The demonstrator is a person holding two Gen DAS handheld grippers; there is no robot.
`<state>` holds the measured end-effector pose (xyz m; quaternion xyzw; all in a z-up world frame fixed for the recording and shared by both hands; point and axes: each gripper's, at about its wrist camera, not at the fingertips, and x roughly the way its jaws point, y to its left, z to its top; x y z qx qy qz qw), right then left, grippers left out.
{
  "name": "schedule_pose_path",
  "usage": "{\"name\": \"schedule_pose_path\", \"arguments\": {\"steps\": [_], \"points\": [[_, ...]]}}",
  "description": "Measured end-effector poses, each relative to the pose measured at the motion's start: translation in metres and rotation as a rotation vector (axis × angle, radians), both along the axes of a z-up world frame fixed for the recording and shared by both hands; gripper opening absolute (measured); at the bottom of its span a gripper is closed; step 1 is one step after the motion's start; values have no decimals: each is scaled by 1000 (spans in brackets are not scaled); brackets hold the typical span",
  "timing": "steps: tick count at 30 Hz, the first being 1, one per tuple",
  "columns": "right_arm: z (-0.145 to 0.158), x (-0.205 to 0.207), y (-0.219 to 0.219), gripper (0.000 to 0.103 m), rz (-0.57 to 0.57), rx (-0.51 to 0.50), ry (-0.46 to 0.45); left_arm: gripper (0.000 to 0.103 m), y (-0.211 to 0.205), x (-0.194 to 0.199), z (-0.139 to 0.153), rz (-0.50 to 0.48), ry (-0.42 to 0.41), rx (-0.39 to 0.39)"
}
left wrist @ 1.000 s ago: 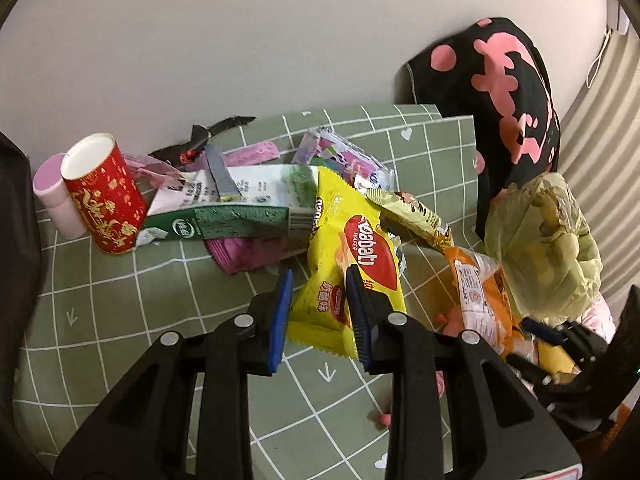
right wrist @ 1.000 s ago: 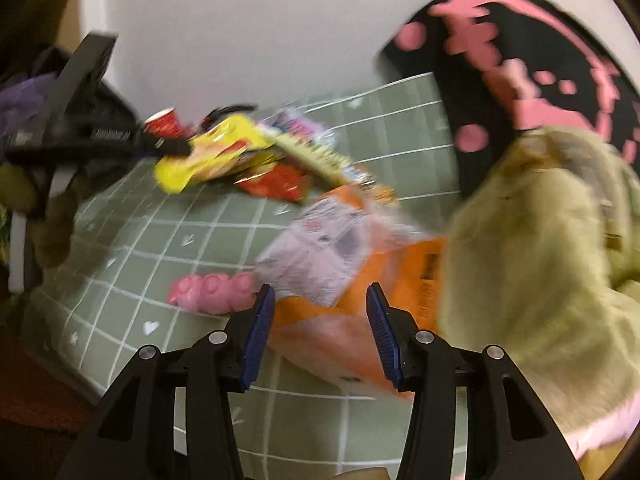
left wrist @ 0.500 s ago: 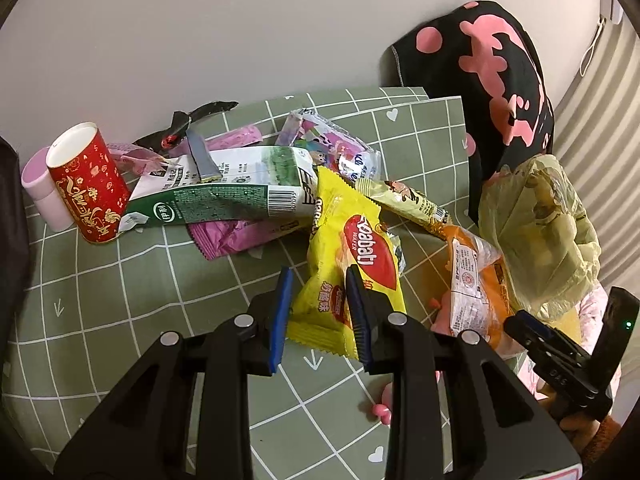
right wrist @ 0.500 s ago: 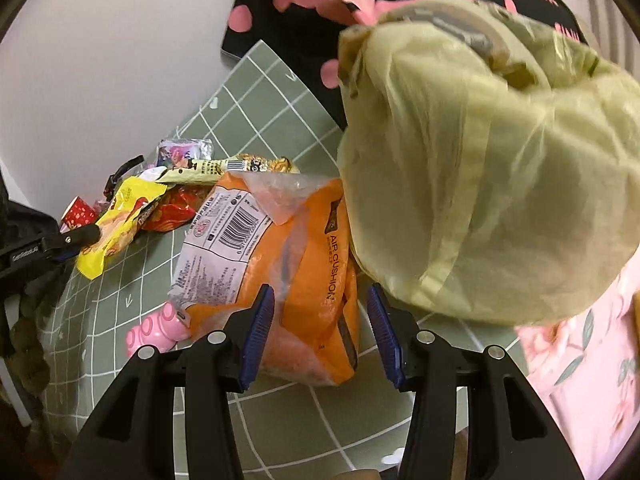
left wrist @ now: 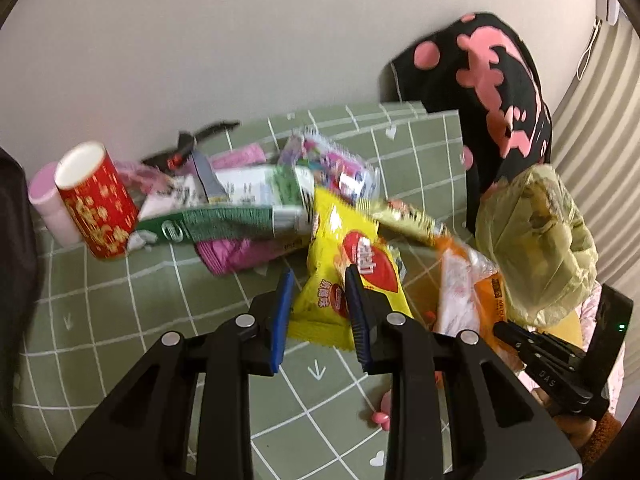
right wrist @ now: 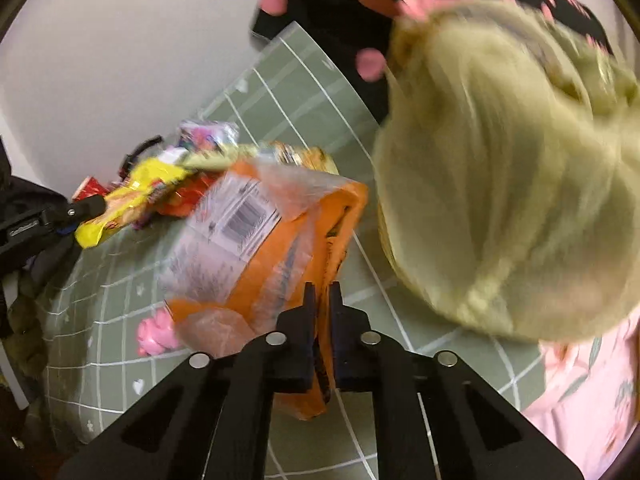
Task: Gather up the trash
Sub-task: 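Lift both held snack packets and carry them over the yellow-bagged bin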
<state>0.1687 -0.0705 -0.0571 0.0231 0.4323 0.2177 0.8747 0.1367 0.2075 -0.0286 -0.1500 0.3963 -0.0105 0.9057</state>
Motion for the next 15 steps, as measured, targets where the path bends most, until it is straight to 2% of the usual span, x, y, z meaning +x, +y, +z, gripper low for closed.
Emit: {"name": "schedule_pose_path", "arguments": {"steps": [5, 11, 15], "points": [[36, 10, 10, 5, 53, 8, -98, 25, 0, 3, 21, 12, -48, 12], [72, 27, 12, 5, 66, 34, -176, 25, -2, 6, 46, 2, -110, 5], [93, 33, 10, 5, 70, 18, -222, 25, -5, 9, 62, -5, -147, 16]]}}
